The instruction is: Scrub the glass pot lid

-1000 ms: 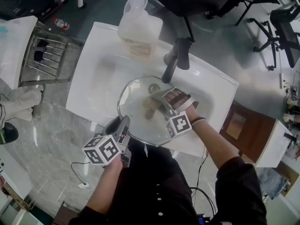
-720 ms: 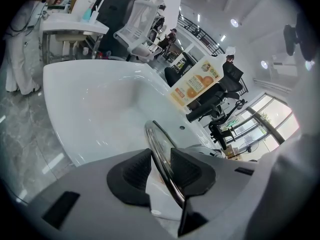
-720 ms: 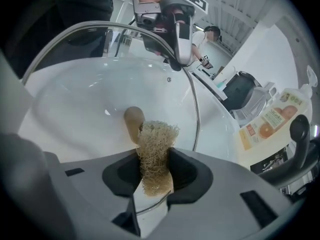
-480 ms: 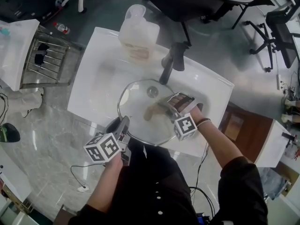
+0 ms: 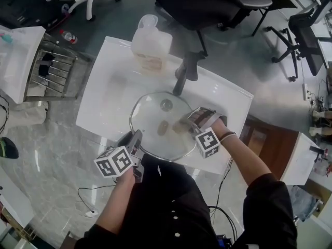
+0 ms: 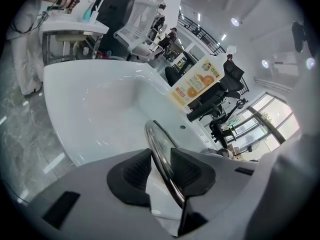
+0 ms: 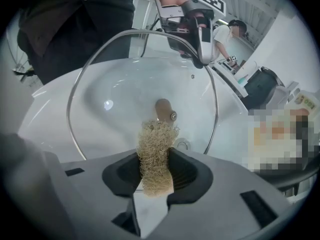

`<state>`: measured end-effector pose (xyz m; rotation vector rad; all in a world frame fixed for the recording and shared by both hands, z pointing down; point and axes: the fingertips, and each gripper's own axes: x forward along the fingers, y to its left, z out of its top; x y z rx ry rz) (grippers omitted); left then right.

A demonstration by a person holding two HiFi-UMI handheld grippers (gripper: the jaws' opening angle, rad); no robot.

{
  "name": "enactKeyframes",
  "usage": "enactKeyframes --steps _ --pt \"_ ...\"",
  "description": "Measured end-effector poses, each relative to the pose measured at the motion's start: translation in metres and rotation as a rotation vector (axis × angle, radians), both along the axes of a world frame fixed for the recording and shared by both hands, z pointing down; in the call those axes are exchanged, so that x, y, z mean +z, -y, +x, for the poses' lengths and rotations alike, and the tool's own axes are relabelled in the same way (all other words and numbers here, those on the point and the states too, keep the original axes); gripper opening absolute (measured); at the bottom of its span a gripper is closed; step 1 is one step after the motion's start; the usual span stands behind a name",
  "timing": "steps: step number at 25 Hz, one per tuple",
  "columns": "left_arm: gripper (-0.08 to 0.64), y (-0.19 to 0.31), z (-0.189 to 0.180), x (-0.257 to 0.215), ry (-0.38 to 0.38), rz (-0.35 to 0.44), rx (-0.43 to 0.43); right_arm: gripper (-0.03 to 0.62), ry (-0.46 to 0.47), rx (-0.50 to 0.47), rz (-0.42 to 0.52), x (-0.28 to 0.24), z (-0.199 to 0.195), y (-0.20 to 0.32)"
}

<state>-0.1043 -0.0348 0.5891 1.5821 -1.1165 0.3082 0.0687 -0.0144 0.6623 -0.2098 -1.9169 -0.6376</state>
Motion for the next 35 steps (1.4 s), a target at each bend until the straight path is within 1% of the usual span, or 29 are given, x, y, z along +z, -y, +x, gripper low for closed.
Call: enactKeyframes --steps 5,9,16,18,19,20,23,25,28,32,33,35 --pt "0.140 0.000 0.000 0.000 0.004 -0.008 0.015 0.146 -0.088 -0.082 -0.022 -0.002 0.018 -0.013" --pt "0.140 0.000 -0.001 0.000 0.002 -0.007 0.013 0.147 -0.154 -0.126 -0.042 -0.004 0.032 -0.019" --pt "0.140 0.000 0.000 -0.002 0.006 -0.004 0.020 0.147 -0.210 -0.197 -0.020 -0.006 0.046 -0.026" --pt "0.140 0.000 0.000 -0.002 0.007 -0.003 0.016 0.147 -0.213 -0.200 -0.012 -0.007 0.047 -0.026" --pt "0.140 0.000 0.000 -0.002 0.008 -0.003 0.014 0.147 -0.199 -0.181 -0.011 -0.010 0.046 -0.024" --pt "0.140 0.000 0.001 -0.003 0.008 -0.003 0.016 0.147 -0.171 -0.138 -0.016 -0.013 0.042 -0.020" --pt "0.141 0.000 0.002 -0.003 0.005 0.001 0.029 0.147 -0.007 0.092 -0.072 -0.031 0.012 0.000" --pt "0.141 0.000 0.003 -0.004 0.000 0.004 0.032 0.147 0.103 0.207 -0.072 -0.046 -0.018 0.019" --pt "0.141 0.000 0.004 -0.005 -0.003 0.006 0.029 0.147 0.227 0.322 -0.028 -0.056 -0.056 0.050" --pt "0.141 0.002 0.004 -0.005 -0.018 0.010 0.031 0.147 0.377 0.493 0.000 -0.062 -0.089 0.092" --pt "0.143 0.002 0.004 -0.005 -0.020 0.009 0.032 0.147 0.404 0.521 0.001 -0.063 -0.095 0.099" --pt "0.143 0.003 0.004 -0.005 -0.027 0.008 0.033 0.147 0.434 0.545 0.009 -0.061 -0.106 0.107"
